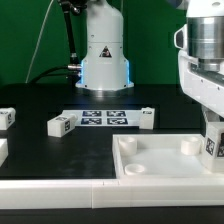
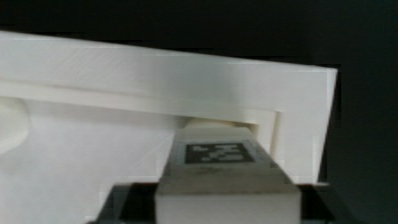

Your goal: Assemble one leg

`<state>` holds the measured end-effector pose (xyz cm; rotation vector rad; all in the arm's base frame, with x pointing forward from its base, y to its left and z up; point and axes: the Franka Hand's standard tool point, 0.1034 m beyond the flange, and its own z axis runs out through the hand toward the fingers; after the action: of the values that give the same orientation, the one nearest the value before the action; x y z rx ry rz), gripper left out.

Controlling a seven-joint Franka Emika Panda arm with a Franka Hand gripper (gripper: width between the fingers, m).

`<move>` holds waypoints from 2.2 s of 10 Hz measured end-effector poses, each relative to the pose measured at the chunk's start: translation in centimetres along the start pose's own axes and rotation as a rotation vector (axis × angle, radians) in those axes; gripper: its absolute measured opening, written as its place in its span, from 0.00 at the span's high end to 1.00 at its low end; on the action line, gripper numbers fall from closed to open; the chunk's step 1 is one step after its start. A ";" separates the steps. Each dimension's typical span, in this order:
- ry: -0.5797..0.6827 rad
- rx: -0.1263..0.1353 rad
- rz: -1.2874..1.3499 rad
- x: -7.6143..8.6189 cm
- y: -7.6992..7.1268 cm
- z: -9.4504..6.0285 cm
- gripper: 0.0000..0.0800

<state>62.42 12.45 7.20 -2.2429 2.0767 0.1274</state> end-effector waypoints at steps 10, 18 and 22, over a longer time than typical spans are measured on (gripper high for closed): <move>-0.006 -0.033 -0.782 -0.1 0.0 -0.2 0.19; 0.044 -0.082 -1.404 1.0 -0.1 -0.2 0.19; 0.043 -0.081 -1.383 0.9 -0.1 -0.2 0.55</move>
Offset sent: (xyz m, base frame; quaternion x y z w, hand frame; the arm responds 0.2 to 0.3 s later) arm 0.0073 -0.0018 0.0035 -0.0327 -0.0100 -0.0807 0.9961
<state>62.54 11.53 7.30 -3.1017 0.1684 0.0509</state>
